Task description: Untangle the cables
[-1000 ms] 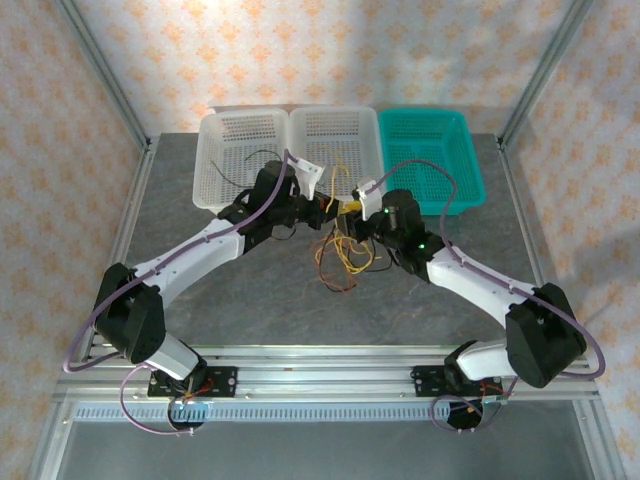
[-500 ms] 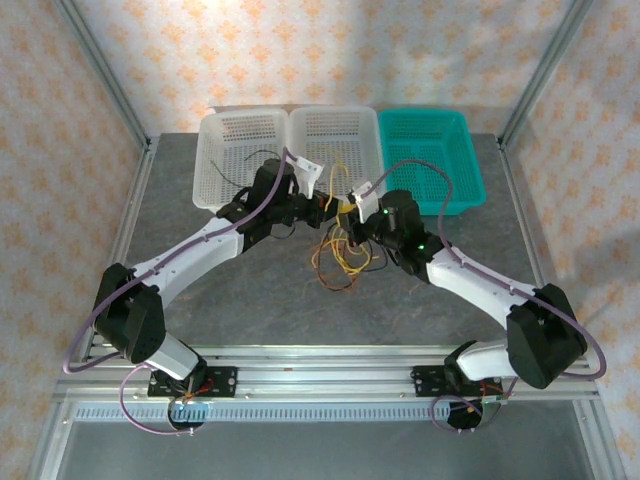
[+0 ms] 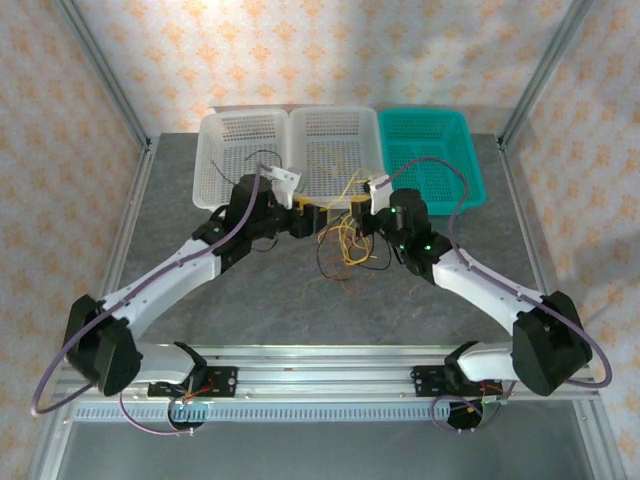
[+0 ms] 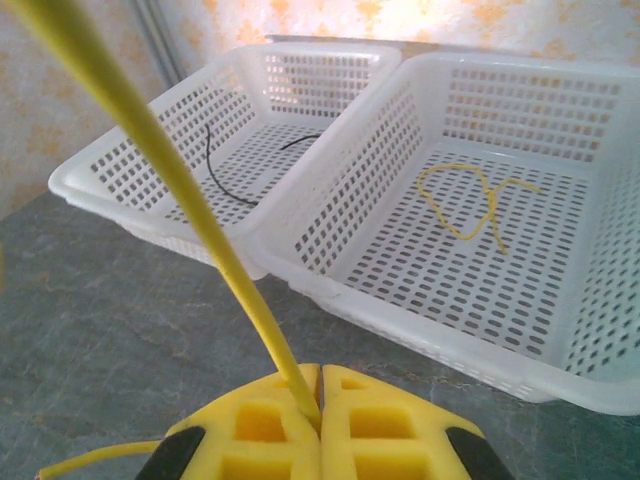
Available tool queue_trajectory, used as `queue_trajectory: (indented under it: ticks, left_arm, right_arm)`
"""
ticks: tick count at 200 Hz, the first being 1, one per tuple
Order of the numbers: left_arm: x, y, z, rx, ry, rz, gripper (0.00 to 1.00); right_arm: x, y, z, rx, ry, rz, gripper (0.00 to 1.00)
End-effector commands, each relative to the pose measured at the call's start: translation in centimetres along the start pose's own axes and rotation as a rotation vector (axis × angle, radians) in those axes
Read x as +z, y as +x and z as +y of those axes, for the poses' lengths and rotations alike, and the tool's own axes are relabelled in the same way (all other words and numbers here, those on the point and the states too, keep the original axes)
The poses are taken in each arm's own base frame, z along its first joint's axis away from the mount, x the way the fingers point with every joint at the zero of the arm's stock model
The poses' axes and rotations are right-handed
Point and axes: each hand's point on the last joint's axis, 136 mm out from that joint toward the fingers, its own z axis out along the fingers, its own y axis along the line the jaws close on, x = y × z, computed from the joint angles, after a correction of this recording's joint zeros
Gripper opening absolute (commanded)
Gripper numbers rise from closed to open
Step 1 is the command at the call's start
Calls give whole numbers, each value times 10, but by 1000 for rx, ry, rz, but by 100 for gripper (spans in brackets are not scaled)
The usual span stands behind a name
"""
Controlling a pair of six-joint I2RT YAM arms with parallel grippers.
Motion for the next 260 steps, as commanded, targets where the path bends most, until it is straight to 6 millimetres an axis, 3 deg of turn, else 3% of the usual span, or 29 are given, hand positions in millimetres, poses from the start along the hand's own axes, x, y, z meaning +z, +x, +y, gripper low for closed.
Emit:
queue_trajectory:
  ticks: [1, 23, 60, 110, 136, 206, 239, 260]
  left_arm:
    - [-8, 11, 15, -6, -61, -32, 62]
    - [-5, 35, 26, -19, -80, 9, 67]
    - [2, 59, 36, -22, -85, 34, 79]
    - [14, 65, 16, 14, 64, 51, 84]
    - [21, 72, 16, 22, 79, 86, 84]
    - [40, 85, 31, 19, 47, 130, 61]
    - [45, 80, 34, 10, 30, 120, 25]
    - [44, 81, 47, -1, -44, 120, 2]
  right_arm:
    - [-9, -20, -8, 40, 49, -71, 0]
    - [-14, -25, -5, 38, 36, -82, 0]
    - [-24, -34, 9, 21, -35, -98, 0]
    - [-22, -34, 26, -2, -132, -59, 0]
    - [-23, -37, 31, 2, -160, -63, 0]
    - [-27, -41, 43, -13, -225, -54, 0]
    - [-28, -42, 37, -13, -188, -54, 0]
    - [-32, -45, 23, -1, -102, -75, 0]
